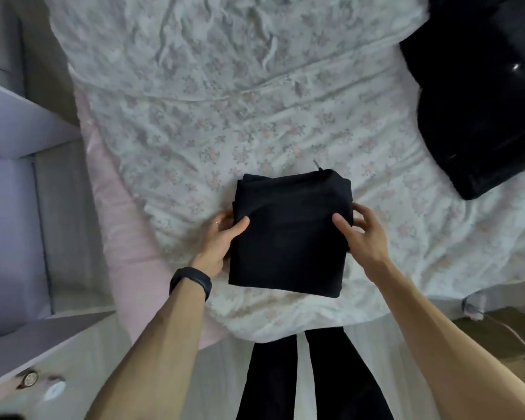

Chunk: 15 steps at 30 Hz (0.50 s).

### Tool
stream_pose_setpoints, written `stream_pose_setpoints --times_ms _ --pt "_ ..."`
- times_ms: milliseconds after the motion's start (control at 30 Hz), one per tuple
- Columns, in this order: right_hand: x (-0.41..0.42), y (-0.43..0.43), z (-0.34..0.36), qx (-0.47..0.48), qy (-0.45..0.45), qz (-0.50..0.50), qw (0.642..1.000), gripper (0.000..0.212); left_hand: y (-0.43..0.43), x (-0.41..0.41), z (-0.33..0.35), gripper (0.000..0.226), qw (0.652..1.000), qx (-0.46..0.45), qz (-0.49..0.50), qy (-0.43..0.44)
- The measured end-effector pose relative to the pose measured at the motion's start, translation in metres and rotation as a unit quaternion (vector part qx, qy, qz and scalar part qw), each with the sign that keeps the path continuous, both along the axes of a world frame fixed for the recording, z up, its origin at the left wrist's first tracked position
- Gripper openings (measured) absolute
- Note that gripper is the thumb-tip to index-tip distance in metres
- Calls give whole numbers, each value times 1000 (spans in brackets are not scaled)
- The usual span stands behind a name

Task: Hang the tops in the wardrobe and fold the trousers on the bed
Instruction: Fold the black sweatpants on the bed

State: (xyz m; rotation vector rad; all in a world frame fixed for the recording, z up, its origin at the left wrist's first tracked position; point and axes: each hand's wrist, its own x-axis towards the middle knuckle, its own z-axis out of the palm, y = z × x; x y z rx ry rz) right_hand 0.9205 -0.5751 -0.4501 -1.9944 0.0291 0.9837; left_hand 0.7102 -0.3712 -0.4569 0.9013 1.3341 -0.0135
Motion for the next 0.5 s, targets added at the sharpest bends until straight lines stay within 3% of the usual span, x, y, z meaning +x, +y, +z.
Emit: stream_pose_setpoints --times_ms 167,500 --pt "-6 -28 8 56 141 90 984 84 25 -22 8 66 990 -86 -95 -62" --pt "3 -29 52 64 135 90 985 83 8 -11 40 66 989 -20 -119 -82"
